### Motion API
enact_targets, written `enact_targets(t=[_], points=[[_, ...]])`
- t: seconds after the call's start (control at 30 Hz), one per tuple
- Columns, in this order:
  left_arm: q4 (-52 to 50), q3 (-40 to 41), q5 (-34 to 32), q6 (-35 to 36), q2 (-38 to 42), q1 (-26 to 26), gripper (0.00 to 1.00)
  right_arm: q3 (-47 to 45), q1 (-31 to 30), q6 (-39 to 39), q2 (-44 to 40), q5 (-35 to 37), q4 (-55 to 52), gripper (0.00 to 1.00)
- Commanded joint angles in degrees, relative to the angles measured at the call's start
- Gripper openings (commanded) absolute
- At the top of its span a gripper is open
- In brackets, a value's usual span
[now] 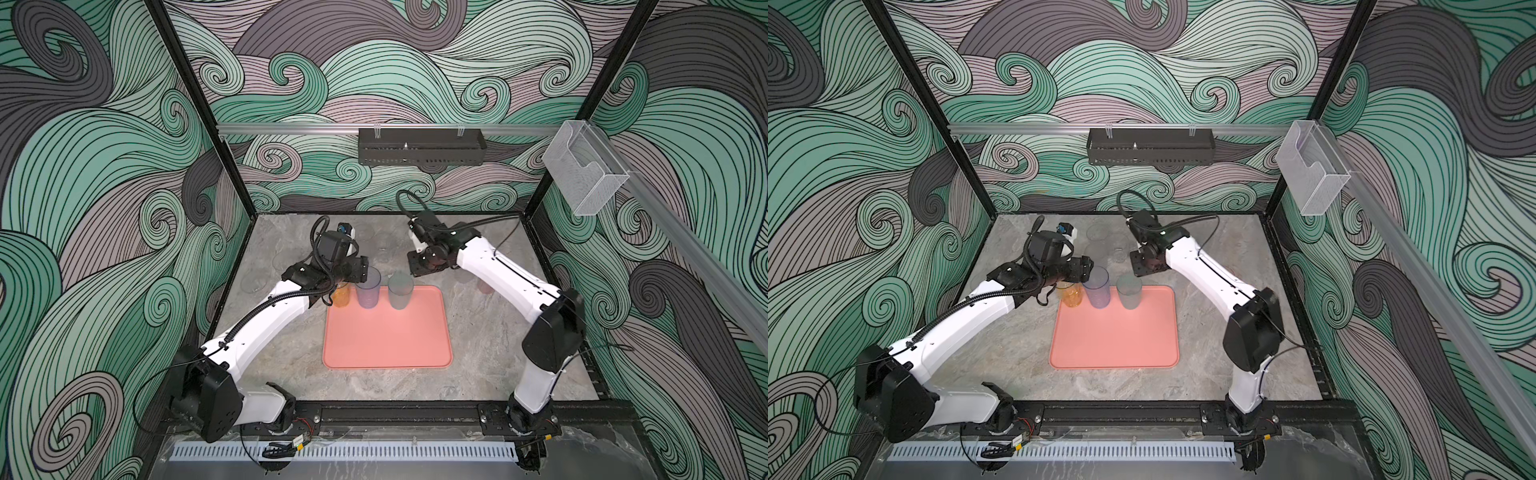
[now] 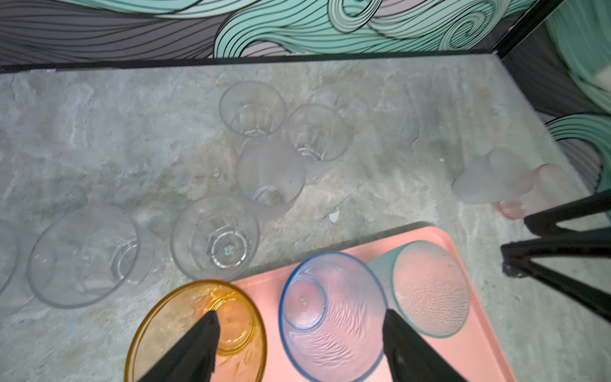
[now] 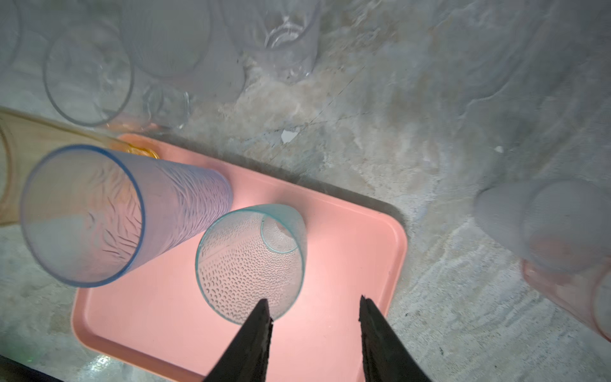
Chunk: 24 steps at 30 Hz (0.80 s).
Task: Place the glasses into the tray
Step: Place the glass on the tray, then pick up the glass from the middle-right of the table.
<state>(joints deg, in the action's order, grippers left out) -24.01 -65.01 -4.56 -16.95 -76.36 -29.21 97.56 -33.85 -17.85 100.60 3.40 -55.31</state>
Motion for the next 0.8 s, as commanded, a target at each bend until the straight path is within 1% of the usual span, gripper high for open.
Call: enact_targets(t=[0.0, 0.1, 0.2, 0.27, 0.33, 0.4, 0.5, 0.63, 0.77], points=[[1.7, -1.5, 4.9, 0.5, -1.3, -1.6, 0.79, -4.5, 6.2, -3.4, -4.2, 1.1, -0.6, 0.46], [2.1, -1.6, 6.1, 3.8, -3.0, -4.3, 0.79, -7.4, 11.1, -4.9, -6.7, 3.2, -0.2, 0.49], [1.5, -1.9, 6.5, 7.2, -4.7, -6.8, 0.8, -10.4, 15.1, -7.1, -9.1, 8.3, 0.0, 0.53], [1.4, -1.7, 6.6, 7.9, -6.0, -7.8, 0.8, -13.2, 18.1, -9.4, -10.3, 11.7, 0.3, 0.55], [1.8, -1.4, 7.5, 7.9, -6.7, -8.1, 0.8, -16.8, 20.9, -11.7, -11.3, 13.3, 1.8, 0.56], [2.3, -0.9, 7.9, 8.0, -6.4, -8.4, 0.8, -20.7, 23.9, -14.2, -12.3, 11.7, 4.2, 0.55], [2.7, 0.0, 8.1, 8.6, -5.9, -8.5, 0.8, -25.9, 27.5, -16.5, -13.5, 6.3, 10.2, 0.52], [1.9, 0.6, 7.4, 9.5, -6.0, -8.6, 0.8, -27.0, 30.4, -17.8, -10.9, 4.5, 13.2, 0.48], [0.8, 0.4, 5.8, 9.4, -7.0, -8.6, 0.81, -27.0, 32.7, -17.7, -8.5, 2.7, 15.2, 0.47]])
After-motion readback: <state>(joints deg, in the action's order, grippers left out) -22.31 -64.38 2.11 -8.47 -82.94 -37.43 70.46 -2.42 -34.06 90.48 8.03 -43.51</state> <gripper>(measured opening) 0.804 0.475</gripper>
